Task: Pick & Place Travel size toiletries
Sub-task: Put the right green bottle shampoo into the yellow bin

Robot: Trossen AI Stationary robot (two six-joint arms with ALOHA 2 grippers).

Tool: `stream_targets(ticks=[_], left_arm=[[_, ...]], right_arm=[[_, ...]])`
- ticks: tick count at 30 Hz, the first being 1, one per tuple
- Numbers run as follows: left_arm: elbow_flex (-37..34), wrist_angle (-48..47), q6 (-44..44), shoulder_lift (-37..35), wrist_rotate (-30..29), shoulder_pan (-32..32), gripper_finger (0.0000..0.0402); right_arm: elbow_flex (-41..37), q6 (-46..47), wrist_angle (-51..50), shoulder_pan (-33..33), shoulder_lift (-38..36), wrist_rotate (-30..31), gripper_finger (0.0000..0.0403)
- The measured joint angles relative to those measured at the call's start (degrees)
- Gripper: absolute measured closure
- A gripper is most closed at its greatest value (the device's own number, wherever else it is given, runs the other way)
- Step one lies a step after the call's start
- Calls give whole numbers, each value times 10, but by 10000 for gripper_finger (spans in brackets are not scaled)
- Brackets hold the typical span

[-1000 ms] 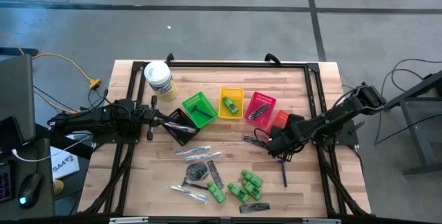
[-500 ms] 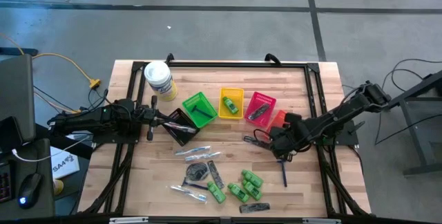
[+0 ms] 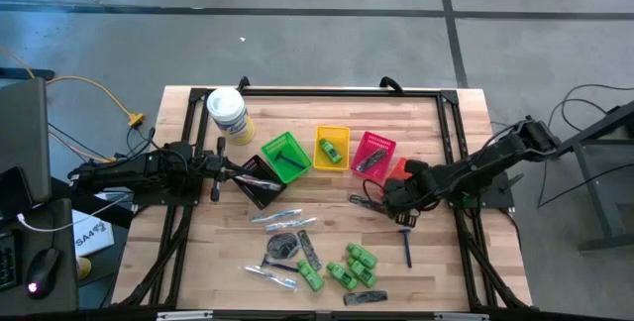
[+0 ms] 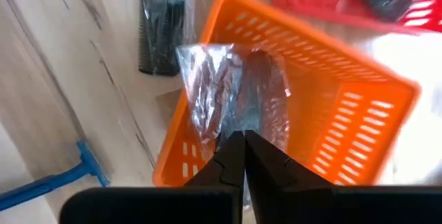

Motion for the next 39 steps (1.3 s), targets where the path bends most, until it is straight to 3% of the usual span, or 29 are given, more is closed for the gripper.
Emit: stream_targets(ticks=[15, 29, 39], left_arm=[[0, 0, 0, 0, 0, 0, 402], [0, 0, 0, 0, 0, 0, 402], [0, 0, 0, 0, 0, 0, 402]], right_arm=[[-105, -26, 120, -45, 0, -92, 400], [-66, -43, 114, -36, -30, -29, 400], [-67, 17, 31, -94, 4, -34, 400]])
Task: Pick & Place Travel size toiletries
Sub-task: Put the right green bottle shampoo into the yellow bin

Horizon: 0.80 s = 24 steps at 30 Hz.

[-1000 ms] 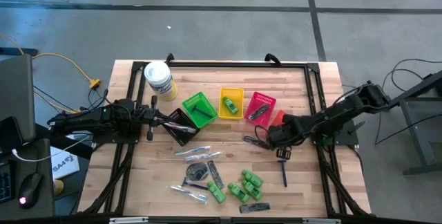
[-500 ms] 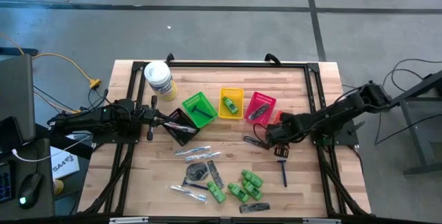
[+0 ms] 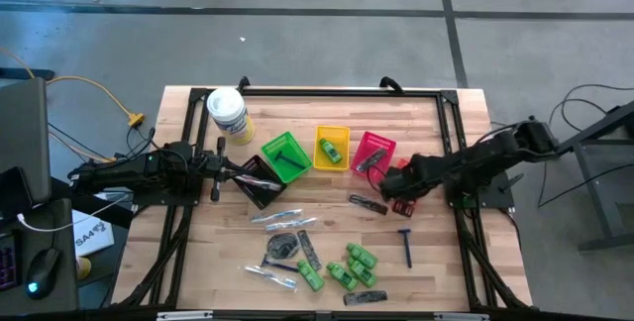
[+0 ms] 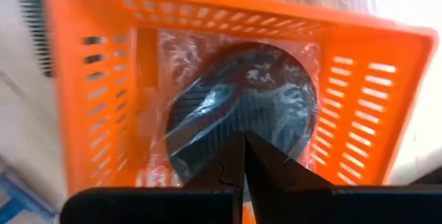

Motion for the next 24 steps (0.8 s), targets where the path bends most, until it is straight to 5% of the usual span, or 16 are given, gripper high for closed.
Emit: stream_targets(ticks=[8, 14, 24], left_arm=[[0, 0, 0, 0, 0, 0, 402], [0, 0, 0, 0, 0, 0, 402], [0, 0, 0, 0, 0, 0, 402]], right_arm=[[0, -35, 7, -41, 58, -46, 400], [0, -68, 15, -46, 91, -26, 400], [0, -48, 20, -2, -21, -21, 400]])
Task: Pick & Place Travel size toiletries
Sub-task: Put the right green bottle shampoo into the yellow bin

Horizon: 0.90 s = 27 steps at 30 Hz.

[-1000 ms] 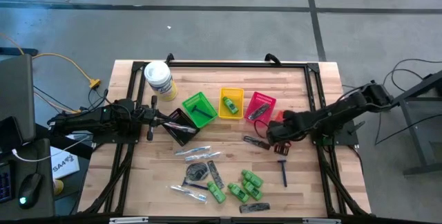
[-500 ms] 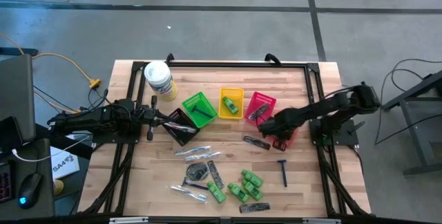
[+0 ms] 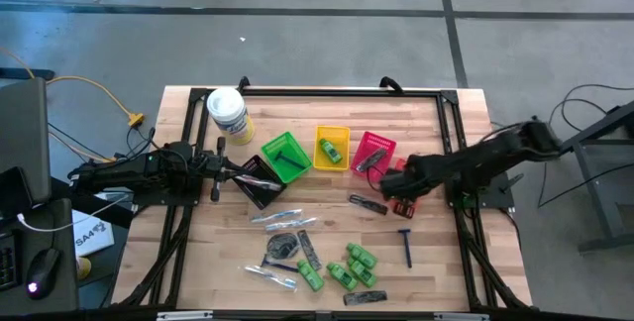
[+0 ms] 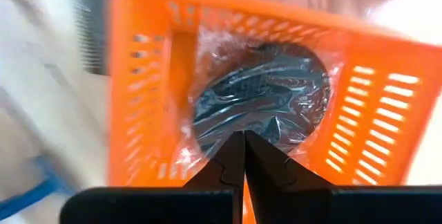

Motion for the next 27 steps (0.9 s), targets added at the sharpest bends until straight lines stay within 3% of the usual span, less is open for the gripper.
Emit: stream_targets(ticks=[3, 7, 12, 18, 27], left_arm=[[0, 0, 0, 0, 0, 0, 402], [0, 0, 0, 0, 0, 0, 402], [0, 0, 0, 0, 0, 0, 402], [0, 0, 0, 0, 0, 0, 402], [0, 2, -8, 0, -8, 0, 402]], right_arm=[[0, 3, 6, 24, -58, 27, 400], [0, -49, 96, 74, -160, 109, 400], [-9, -181, 255, 124, -278, 105, 400], [-111, -301, 441, 119, -422, 3, 400], [-291, -291, 572, -10, -575, -135, 400]])
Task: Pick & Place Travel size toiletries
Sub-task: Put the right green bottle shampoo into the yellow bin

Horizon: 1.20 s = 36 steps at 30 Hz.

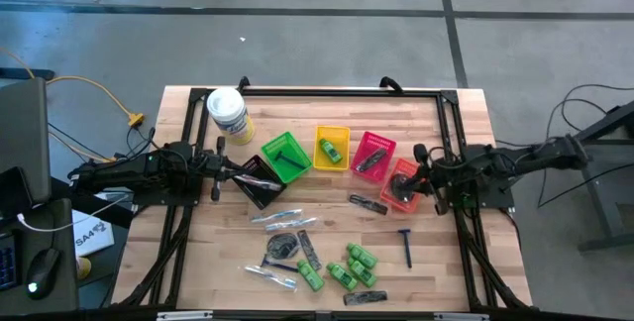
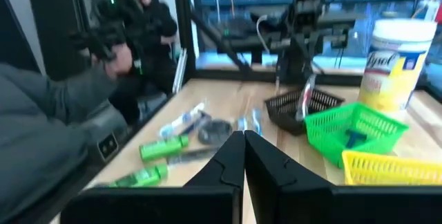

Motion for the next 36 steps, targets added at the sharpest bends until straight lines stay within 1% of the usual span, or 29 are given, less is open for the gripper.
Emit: stream_targets(ticks=[4, 6, 9, 12, 16, 20, 24, 27, 29, 31, 34, 36], left_arm=[[0, 0, -6, 0, 0, 0, 402], [0, 0, -8, 0, -9, 0, 402], [0, 1, -8, 0, -43, 0, 402], [0, 0, -8, 0, -64, 0, 402], [0, -1, -8, 0, -65, 0, 402], [0, -1, -8, 0, -66, 0, 402], [0, -2, -9, 0, -65, 0, 402], [0, -2, -12, 0, -65, 0, 402], [0, -3, -12, 0, -66, 0, 402], [0, -2, -12, 0, -65, 0, 402], [0, -3, -12, 0, -65, 0, 402], [0, -3, -12, 0, -65, 0, 402]], right_arm=[[-26, -8, 17, -40, -50, -48, 400], [-37, -14, 16, -54, -74, -54, 400], [-51, -15, 15, -77, -96, -55, 400], [-63, -14, 15, -97, -107, -61, 400], [-81, -11, 21, -120, -112, -92, 400], [-105, -10, 56, -144, -112, -108, 400], [-110, -14, 58, -175, -114, -115, 400], [-110, -20, 54, -195, -131, -143, 400], [-110, -22, 46, -204, -148, -157, 400], [-110, -19, 21, -210, -169, -158, 400], [-110, -12, -22, -212, -210, -151, 400], [-109, -10, -53, -212, -214, -138, 400]])
